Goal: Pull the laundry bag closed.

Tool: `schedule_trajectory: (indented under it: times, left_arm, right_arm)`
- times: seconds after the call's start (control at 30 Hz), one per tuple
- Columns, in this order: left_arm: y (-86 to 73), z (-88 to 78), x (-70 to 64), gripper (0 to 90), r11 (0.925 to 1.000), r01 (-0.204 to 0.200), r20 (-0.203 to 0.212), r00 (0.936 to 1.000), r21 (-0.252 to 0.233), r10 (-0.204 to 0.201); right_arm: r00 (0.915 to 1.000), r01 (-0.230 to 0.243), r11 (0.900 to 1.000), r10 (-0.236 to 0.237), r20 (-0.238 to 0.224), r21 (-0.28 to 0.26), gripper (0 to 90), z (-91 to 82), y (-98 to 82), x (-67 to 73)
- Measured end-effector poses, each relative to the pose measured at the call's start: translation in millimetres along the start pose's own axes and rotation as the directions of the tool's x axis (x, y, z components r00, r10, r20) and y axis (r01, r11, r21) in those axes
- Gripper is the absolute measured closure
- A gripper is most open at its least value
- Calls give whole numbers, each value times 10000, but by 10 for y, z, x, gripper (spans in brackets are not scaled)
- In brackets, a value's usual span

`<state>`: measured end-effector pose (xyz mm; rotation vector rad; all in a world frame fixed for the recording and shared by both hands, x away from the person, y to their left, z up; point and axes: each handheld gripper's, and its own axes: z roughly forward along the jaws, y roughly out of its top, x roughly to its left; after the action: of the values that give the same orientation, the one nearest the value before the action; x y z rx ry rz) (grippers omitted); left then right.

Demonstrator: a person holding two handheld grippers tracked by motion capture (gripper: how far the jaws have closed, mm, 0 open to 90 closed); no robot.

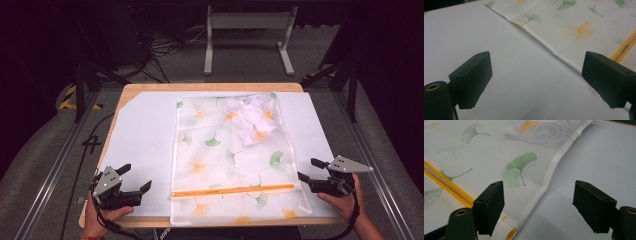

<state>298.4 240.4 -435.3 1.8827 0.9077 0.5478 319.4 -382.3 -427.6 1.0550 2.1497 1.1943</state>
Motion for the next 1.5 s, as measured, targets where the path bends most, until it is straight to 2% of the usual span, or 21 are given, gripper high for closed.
schedule_trajectory:
  times: [0.03, 0.13, 0.3, 0.33, 0.37, 0.43, 0.53, 0.67, 0.77, 0.87, 0.93, 1.0, 1.13, 1.23, 1.27, 1.3, 1.37, 1.4, 1.43, 1.47, 1.5]
  left_arm:
    - [0, 0, 0, 111, 10000, 0, 0, 10000, 0, 0]
    - [-17, -7, -40, 153, 9989, -440, 48, 9990, 169, 439]
    - [-42, -17, -79, 274, 9983, -471, 239, 9986, 332, 463]
    - [-57, -22, -93, 274, 9983, -431, 331, 9986, 404, 418]
    - [-73, -32, -110, 297, 9969, -578, 396, 9977, 529, 558]
    - [-79, -57, -125, 335, 9972, -555, 535, 9972, 511, 527]
    - [-77, -78, -142, 398, 9974, -569, 579, 9968, 450, 543]
    - [-73, -102, -198, 456, 9946, -893, 815, 9931, 538, 848]
    - [-80, -130, -233, 502, 9943, -920, 915, 9920, 532, 869]
    - [-95, -152, -261, 574, 9940, -942, 1127, 9898, 563, 875]
    - [-102, -165, -282, 655, 9933, -1029, 1202, 9881, 530, 960]
    - [-102, -171, -321, 736, 9910, -1218, 1436, 9832, 559, 1127]
    - [-94, -135, -421, 889, 9813, -1731, 1850, 9704, 847, 1552]
    - [-87, -91, -477, 900, 9747, -1991, 2106, 9619, 1016, 1745]
    - [-85, -74, -502, 900, 9751, -1958, 2237, 9599, 1043, 1689]
    - [-80, -57, -525, 900, 9720, -2068, 2317, 9566, 1114, 1769]
    - [-77, -26, -564, 900, 9708, -2111, 2494, 9519, 1137, 1778]
    - [-74, -6, -600, 900, 9668, -2244, 2607, 9472, 1225, 1869]
    - [-73, 11, -627, 900, 9646, -2328, 2670, 9441, 1239, 1935]
    - [-73, 29, -657, 900, 9666, -2259, 2805, 9418, 1208, 1851]
    - [-73, 29, -657, 900, 9666, -2259, 2805, 9418, 1208, 1851]
  right_arm:
    - [10000, 90, 9999, -90, -26, 70, 285, 8, 1, 7]
    - [9999, 156, 9997, -155, -48, 188, 313, 22, 18, 22]
    - [9996, 291, 9995, -290, -51, 113, 355, 28, 91, 70]
    - [9996, 291, 9995, -290, -51, 113, 355, 28, 91, 70]
    - [9994, 334, 9994, -334, -101, 18, 384, 34, 144, 88]
    - [9988, 385, 9992, -389, -289, -128, 403, 35, 198, 110]
    - [9983, 480, 9987, -485, -322, -174, 421, 43, 246, 137]
    - [9950, 670, 9971, -695, -715, -368, 449, 73, 366, 205]
    - [9927, 813, 9962, -836, -867, -303, 450, 120, 431, 265]
    - [9873, 1161, 9931, -1169, -1076, -137, 460, 195, 520, 379]
    - [9832, 1419, 9899, -1415, -1157, -43, 477, 249, 582, 462]
    - [9758, 1554, 9878, -1550, -1541, -98, 497, 307, 659, 555]
    - [9578, 1979, 9801, -1970, -2095, -169, 561, 446, 836, 775]
    - [9380, 2321, 9725, -2295, -2598, -211, 582, 572, 944, 940]
    - [9320, 2454, 9692, -2413, -2706, -192, 587, 613, 973, 1000]
    - [9222, 2606, 9653, -2540, -2914, -166, 595, 662, 1006, 1076]
    - [9071, 2883, 9574, -2790, -3152, -178, 615, 736, 1055, 1191]
    - [9023, 2947, 9554, -2837, -3245, -158, 626, 767, 1074, 1228]
    - [8925, 3042, 9525, -2900, -3455, -136, 627, 818, 1105, 1290]
    - [8859, 3105, 9505, -2947, -3583, -138, 627, 862, 1130, 1339]
    - [8859, 3105, 9505, -2947, -3583, -138, 627, 862, 1130, 1339]
